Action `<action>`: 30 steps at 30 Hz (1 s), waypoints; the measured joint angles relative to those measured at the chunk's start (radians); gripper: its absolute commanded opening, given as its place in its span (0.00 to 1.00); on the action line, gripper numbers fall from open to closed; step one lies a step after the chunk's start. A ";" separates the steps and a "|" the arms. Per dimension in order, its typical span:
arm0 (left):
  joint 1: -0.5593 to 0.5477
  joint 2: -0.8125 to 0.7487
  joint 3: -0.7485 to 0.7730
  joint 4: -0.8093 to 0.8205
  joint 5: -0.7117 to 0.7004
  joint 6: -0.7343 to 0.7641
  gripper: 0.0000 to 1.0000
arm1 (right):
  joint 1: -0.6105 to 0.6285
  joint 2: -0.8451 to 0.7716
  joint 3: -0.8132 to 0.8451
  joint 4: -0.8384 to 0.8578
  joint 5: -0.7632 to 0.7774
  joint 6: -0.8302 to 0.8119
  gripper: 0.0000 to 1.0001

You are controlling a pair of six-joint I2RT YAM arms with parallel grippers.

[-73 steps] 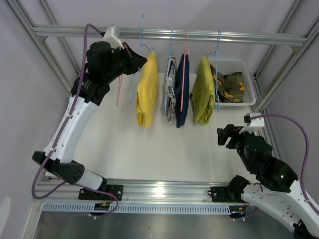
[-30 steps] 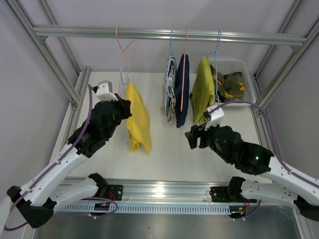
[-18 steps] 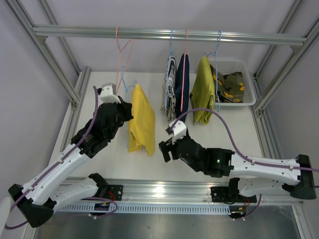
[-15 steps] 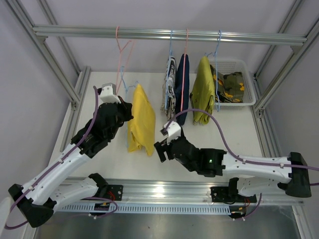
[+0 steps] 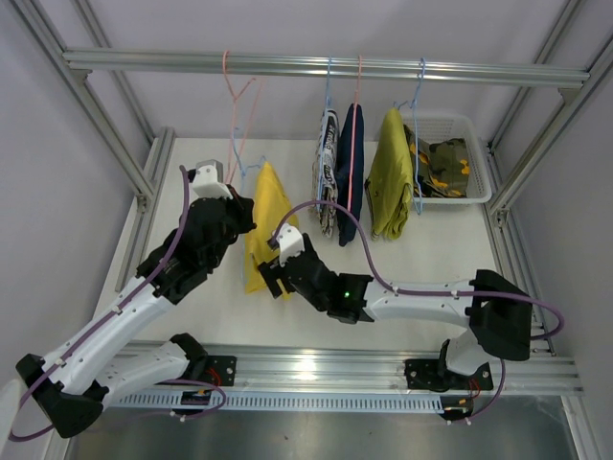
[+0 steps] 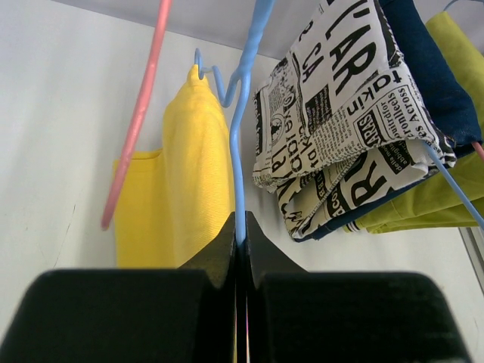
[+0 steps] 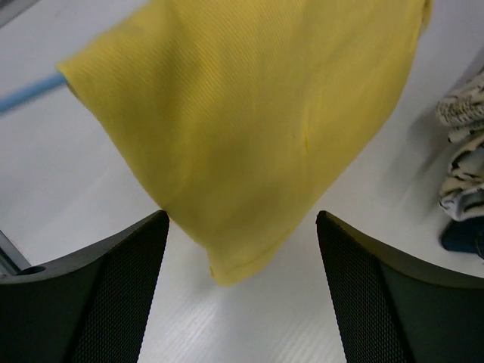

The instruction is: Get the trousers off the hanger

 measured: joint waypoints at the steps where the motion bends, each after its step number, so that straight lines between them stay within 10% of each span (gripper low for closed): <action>1: 0.000 0.000 0.000 0.000 0.000 0.000 0.01 | -0.003 0.019 0.018 0.013 -0.010 -0.003 0.84; 30: 0.045 0.000 0.000 -0.007 0.054 -0.001 0.01 | -0.061 0.098 0.090 0.101 0.021 -0.051 0.85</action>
